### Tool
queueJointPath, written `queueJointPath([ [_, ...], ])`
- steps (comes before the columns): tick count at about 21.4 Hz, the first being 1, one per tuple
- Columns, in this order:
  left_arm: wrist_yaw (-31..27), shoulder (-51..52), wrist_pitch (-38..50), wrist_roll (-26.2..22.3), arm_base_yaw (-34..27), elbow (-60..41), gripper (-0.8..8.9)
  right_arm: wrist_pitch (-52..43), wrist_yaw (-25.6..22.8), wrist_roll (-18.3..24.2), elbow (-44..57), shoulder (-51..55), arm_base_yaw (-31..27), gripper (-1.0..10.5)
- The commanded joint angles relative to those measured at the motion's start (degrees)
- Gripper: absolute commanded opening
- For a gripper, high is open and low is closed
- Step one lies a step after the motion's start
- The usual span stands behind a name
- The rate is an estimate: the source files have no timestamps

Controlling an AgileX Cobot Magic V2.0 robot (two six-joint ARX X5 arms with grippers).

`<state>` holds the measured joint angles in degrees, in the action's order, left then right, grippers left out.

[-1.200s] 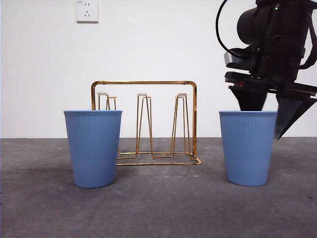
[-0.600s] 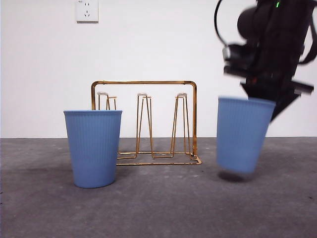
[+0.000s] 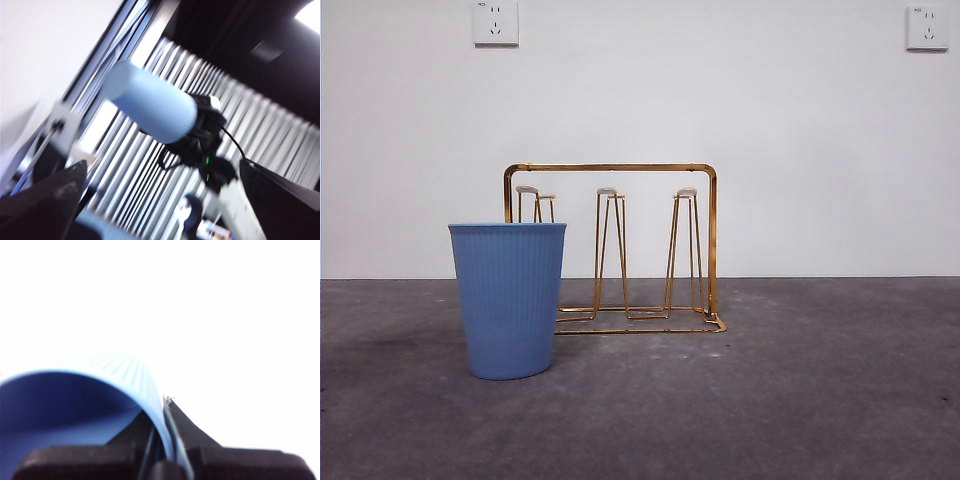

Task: Pick up cup 1,put cup 1 in the cup rack,pick up cup 2,put cup 2 in the cup rack

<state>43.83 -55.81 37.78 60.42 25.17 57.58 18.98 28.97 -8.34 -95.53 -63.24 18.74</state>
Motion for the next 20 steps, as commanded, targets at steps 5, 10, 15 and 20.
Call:
queueJointPath([
  [5, -12.63, -6.93, 17.27, 1.03, 9.84, 0.2, 6.9, -12.24, 1.88, -8.0, 0.33, -0.7, 2.62, -0.1],
  [10, -17.44, -12.52, 25.4, 1.01, 12.92, 1.84, 6.9, -13.79, 0.96, -7.93, 0.33, -2.38, 6.67, -0.1],
  [15, -21.05, -17.09, 29.66, 0.17, 15.26, 5.01, 6.9, -15.93, 0.33, -7.72, 0.33, -4.85, 10.38, -0.1],
  [20, -24.13, -19.1, 32.39, -1.25, 15.82, 7.52, 6.89, -16.33, -2.45, -6.21, 0.33, -6.56, 12.63, -0.1],
])
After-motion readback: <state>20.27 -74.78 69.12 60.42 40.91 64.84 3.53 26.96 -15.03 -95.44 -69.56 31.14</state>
